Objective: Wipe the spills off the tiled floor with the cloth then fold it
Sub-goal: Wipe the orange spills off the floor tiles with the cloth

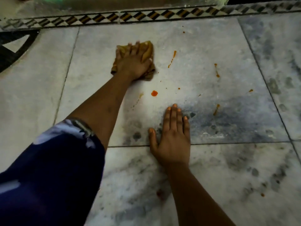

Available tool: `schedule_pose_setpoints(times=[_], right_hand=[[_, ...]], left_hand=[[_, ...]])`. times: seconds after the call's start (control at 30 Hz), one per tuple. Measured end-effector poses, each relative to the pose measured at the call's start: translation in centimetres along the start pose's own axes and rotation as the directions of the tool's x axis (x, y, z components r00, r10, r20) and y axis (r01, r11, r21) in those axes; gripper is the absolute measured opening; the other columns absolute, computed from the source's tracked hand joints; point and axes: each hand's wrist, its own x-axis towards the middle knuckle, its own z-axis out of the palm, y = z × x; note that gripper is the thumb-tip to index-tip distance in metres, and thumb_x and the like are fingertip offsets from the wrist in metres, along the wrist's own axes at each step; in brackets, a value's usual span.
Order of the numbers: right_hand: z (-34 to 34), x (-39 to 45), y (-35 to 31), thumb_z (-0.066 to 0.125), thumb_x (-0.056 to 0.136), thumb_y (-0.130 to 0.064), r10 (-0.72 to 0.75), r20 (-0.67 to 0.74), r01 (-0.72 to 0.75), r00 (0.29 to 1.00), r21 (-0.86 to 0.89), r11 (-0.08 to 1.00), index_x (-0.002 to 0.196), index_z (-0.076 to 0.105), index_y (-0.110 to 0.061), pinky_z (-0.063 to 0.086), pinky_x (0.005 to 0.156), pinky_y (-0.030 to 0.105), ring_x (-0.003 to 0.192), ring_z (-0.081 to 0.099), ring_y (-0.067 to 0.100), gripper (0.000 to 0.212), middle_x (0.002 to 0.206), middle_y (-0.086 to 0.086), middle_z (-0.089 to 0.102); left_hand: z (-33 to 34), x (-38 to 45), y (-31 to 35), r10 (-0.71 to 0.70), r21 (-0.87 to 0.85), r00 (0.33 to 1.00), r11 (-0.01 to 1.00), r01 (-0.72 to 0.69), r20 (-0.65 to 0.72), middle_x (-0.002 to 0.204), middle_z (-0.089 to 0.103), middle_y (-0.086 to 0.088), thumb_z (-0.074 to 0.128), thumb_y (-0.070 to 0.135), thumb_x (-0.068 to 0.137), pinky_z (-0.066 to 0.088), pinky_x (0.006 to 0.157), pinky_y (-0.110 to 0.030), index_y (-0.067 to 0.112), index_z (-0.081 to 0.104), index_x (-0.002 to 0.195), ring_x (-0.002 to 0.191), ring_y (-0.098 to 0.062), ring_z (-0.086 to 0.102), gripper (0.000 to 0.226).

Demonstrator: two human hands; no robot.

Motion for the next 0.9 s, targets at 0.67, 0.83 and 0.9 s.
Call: schedule_pose_setpoints(times=[0.67, 0.83, 0.9], right_hand=[[-0.5, 0.0, 0.1, 0.021, 0.090, -0.049, -0.042, 0.068, 0.041, 0.997, 0.013, 0.999, 0.148, 0.010, -0.001, -0.002, 0.116, 0.040, 0.145, 0.006, 0.028, 0.076, 0.156, 0.018, 0.008], [-0.9, -0.1, 0.5, 0.021, 0.096, -0.049, -0.044, 0.143, 0.052, 0.989, -0.054, 0.997, 0.148, -0.002, -0.002, -0.007, 0.116, 0.039, 0.145, -0.005, 0.026, 0.074, 0.157, 0.017, -0.005], [-1.1, 0.2, 0.6, 0.021, 0.096, -0.049, -0.042, 0.167, 0.051, 0.985, -0.049, 0.998, 0.148, -0.004, -0.002, -0.008, 0.116, 0.038, 0.145, -0.007, 0.025, 0.074, 0.157, 0.016, -0.008]], left_hand=[[3.4, -22.0, -1.8, -0.013, 0.016, 0.997, 1.000, 0.014, -0.075, 0.158, 0.008, 0.005, 0.013, 0.058, 0.086, 0.000, 0.115, -0.046, 0.038, 0.009, 0.147, 0.146, -0.018, 0.003, 0.064], [2.1, -15.8, -1.3, -0.260, -0.050, 0.965, 0.965, 0.258, -0.043, 0.159, 0.002, 0.003, 0.025, 0.049, 0.098, -0.005, 0.115, -0.050, 0.035, 0.006, 0.149, 0.146, -0.021, -0.002, 0.056], [2.0, -15.0, -0.7, -0.278, -0.077, 0.960, 0.958, 0.276, -0.016, 0.159, -0.001, 0.003, 0.024, 0.050, 0.097, -0.007, 0.115, -0.051, 0.035, 0.004, 0.149, 0.146, -0.022, -0.005, 0.057]])
